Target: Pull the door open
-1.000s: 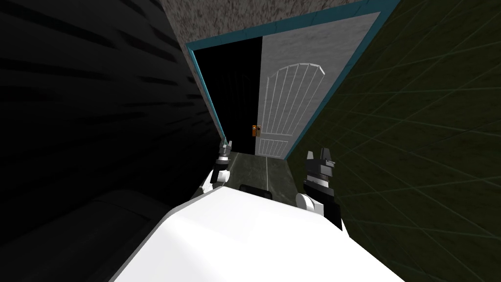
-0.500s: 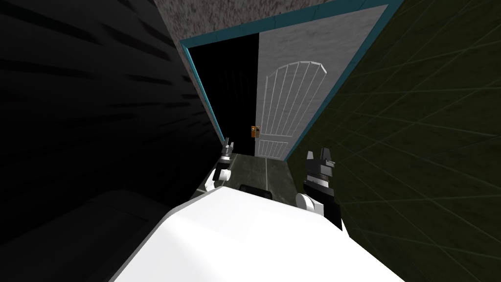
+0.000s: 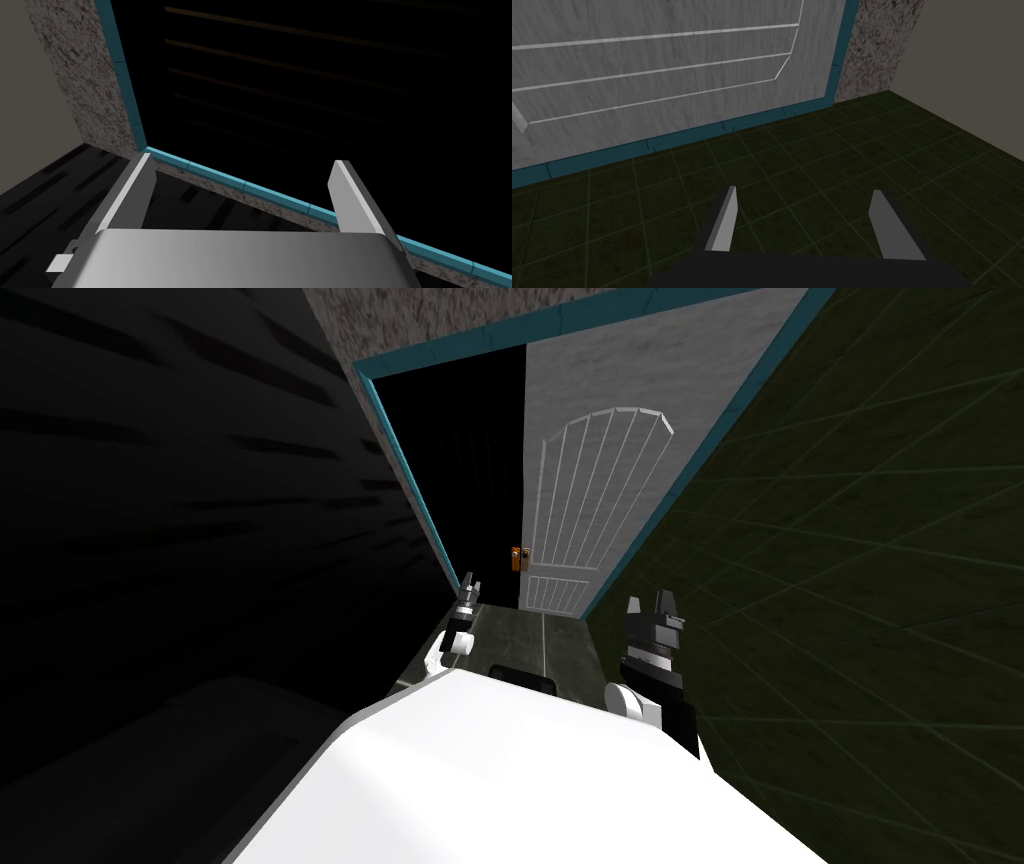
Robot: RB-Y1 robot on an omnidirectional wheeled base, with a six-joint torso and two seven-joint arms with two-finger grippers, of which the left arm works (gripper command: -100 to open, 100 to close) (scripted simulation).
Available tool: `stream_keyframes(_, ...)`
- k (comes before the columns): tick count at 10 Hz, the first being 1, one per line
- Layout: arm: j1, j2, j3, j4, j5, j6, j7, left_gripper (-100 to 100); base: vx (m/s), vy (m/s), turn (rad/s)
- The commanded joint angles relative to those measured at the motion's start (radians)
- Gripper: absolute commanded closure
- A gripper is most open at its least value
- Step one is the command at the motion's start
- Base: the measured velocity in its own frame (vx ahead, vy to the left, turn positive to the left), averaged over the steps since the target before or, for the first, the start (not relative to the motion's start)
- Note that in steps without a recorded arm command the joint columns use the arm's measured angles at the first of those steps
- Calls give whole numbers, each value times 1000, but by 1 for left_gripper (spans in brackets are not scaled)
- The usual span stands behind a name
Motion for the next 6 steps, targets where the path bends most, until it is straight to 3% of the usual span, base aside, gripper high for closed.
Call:
stream_keyframes(1, -18, 5, 2, 33, 2, 11, 1, -100, 92, -21, -7)
stream_keyframes(3, -51, 12, 3, 94, 4, 28, 1, -100, 121, -22, -8)
stream_keyframes(6, -74, 17, 5, 136, 6, 40, 2, -100, 100, -22, -4)
